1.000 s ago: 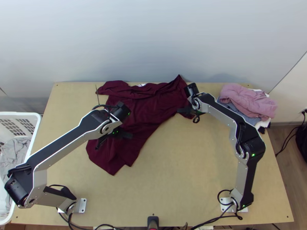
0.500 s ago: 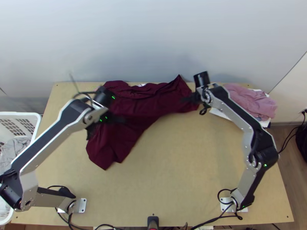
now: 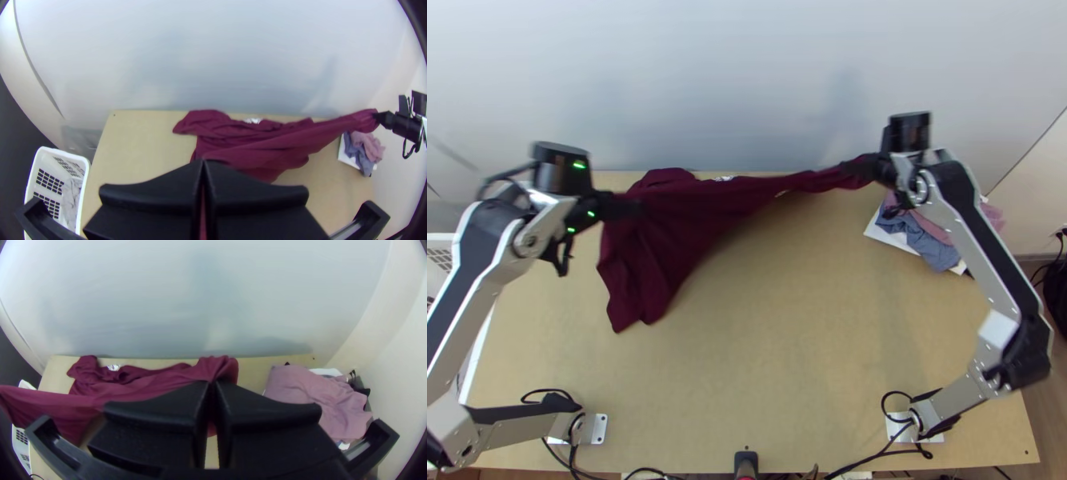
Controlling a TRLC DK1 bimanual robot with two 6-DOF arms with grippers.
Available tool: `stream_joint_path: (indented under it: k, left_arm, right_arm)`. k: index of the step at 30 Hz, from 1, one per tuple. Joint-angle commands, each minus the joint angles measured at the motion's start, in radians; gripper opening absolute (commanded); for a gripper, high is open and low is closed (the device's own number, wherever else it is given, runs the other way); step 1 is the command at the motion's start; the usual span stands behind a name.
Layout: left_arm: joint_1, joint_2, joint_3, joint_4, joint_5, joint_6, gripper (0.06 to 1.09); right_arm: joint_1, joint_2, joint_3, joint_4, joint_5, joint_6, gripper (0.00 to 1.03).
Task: Fold the t-shirt
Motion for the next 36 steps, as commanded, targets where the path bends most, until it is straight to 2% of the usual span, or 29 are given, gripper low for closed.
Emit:
stream_joint_path:
  k: [1, 9, 13, 19, 26, 32, 36]
  left_arm:
    - [0.038, -0.071, 0.139, 0.064, -0.007, 0.050, 0.10]
    - [0.032, -0.189, 0.179, 0.253, -0.013, 0.141, 0.10]
    - [0.018, -0.226, 0.221, 0.270, -0.011, 0.195, 0.10]
    - [-0.016, -0.252, 0.336, 0.185, -0.008, 0.204, 0.09]
    - [-0.016, -0.289, 0.486, 0.064, 0.002, 0.205, 0.10]
    - [-0.016, -0.376, 0.512, -0.040, 0.035, 0.207, 0.09]
    - [-0.014, -0.418, 0.474, -0.143, 0.044, 0.179, 0.09]
  right_arm:
    - [-0.016, -0.159, 0.042, 0.025, 0.002, -0.021, 0.03]
    - [-0.008, -0.336, 0.074, 0.078, 0.099, -0.110, 0.03]
    - [-0.006, -0.426, 0.072, 0.097, 0.132, -0.162, 0.03]
    - [-0.003, -0.561, 0.077, 0.120, 0.165, -0.210, 0.03]
    - [0.000, -0.710, 0.079, 0.118, 0.171, -0.307, 0.03]
    - [0.001, -0.805, 0.089, 0.097, 0.171, -0.385, 0.03]
    - [0.001, -0.830, 0.088, 0.040, 0.169, -0.374, 0.03]
